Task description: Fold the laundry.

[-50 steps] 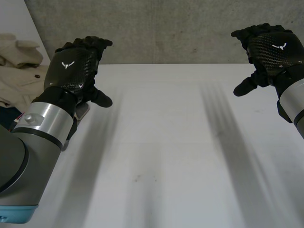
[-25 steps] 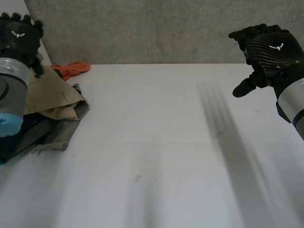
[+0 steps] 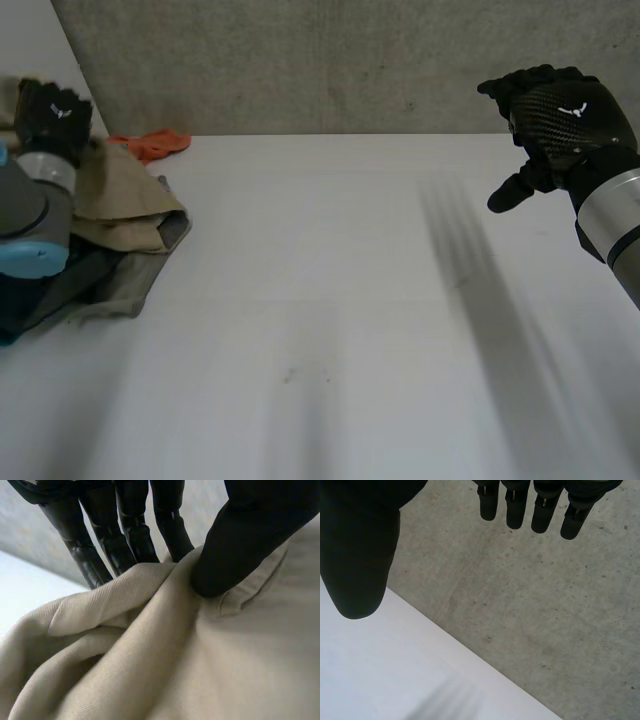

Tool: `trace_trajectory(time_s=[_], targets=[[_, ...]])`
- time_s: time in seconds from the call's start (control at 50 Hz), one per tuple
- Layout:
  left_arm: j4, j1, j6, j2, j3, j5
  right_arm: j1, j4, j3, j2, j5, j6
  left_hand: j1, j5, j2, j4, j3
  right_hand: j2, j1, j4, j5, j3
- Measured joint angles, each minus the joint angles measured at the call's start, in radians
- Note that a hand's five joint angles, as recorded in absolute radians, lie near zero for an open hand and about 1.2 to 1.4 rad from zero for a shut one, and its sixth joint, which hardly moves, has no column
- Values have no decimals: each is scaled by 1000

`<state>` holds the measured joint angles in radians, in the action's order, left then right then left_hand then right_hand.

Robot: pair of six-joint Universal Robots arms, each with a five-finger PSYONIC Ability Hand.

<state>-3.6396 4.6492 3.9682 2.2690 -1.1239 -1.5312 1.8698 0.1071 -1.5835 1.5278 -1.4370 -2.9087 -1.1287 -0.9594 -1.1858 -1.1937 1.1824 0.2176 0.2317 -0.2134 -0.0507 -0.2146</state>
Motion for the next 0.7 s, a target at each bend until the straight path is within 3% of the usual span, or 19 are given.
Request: trace_trajectory(time_s=[0.14,0.22,0.34,0.5,0.54,0.56,0.6,0.64,0.7], targets=[[5,-151,-244,-235,-112,-14,-4,1,12,11,1,7,0,0,-3,-1,5,0,0,0,0,0],[19,-273,-467,-360,-177,-8,-11,0,23,16,-2,20,0,0,-5,-2,9,0,0,0,0,0],[45,-472,-717,-426,-254,34,-35,-10,39,24,-1,47,0,0,-6,-10,14,0,0,0,0,0],[96,-685,-783,-323,-287,74,-57,-75,56,3,48,93,28,20,42,30,-24,0,0,0,0,0],[123,-729,-779,-292,-287,79,-59,-120,67,-29,72,124,434,375,425,431,-414,0,0,0,0,0],[135,-743,-776,-283,-287,80,-60,-141,72,-48,80,140,484,440,491,497,-477,0,0,0,0,0],[152,-760,-771,-276,-285,80,-58,-177,81,-82,91,174,836,760,807,817,-791,0,0,0,0,0],[165,-767,-768,-282,-283,78,-56,-204,87,-109,96,208,915,906,951,960,-941,0,0,0,0,0],[175,-755,-765,-315,-285,75,-52,-225,92,-129,100,245,915,910,960,971,-951,0,0,0,0,0]])
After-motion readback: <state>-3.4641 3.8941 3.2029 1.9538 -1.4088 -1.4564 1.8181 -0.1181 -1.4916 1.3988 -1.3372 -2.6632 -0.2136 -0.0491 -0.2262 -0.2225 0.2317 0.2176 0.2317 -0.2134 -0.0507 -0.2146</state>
